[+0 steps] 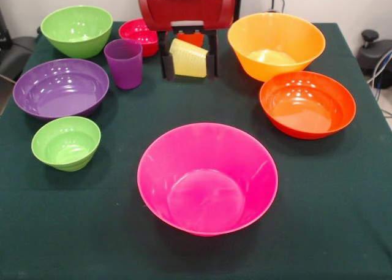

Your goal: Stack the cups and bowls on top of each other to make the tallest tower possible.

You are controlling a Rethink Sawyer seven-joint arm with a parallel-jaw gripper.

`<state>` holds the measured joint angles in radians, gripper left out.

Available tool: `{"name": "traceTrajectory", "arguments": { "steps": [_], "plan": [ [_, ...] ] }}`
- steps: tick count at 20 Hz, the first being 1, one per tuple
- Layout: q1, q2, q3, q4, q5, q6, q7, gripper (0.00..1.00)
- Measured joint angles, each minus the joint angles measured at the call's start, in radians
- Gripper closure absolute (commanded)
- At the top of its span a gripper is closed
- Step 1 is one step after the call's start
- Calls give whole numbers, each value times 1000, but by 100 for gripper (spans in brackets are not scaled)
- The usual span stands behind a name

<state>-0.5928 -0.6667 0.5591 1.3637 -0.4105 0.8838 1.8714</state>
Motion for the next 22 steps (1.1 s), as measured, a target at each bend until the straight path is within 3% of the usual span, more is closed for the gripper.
{"name": "traceTrajectory", "arguments": {
  "steps": [22],
  "plan": [
    [-1, -15, 0, 36, -9, -1, 0, 0]
  ]
}}
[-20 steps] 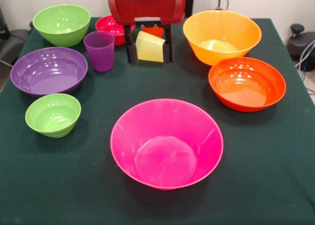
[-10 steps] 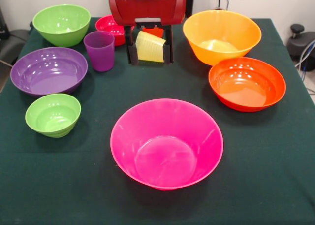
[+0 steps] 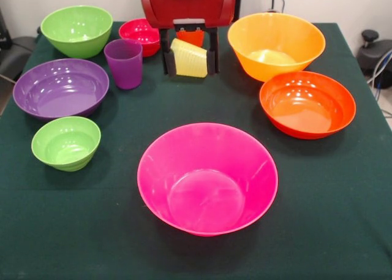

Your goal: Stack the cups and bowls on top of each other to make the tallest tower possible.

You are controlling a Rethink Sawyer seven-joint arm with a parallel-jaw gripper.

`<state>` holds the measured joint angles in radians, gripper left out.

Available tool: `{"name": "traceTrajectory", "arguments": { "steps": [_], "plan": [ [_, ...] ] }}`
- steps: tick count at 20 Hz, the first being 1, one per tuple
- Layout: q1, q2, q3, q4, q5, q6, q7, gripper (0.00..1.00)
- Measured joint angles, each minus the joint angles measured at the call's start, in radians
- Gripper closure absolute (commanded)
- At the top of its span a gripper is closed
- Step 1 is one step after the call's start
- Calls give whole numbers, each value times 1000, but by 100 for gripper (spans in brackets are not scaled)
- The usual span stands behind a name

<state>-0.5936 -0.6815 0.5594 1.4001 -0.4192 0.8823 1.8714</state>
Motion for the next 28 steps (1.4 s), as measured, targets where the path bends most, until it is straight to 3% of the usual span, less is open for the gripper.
{"name": "traceTrajectory", "arguments": {
  "steps": [12, 28],
  "plan": [
    [-37, -67, 0, 87, 5, 0, 0, 0],
    [-172, -101, 0, 116, 6, -17, 0, 0]
  ]
}}
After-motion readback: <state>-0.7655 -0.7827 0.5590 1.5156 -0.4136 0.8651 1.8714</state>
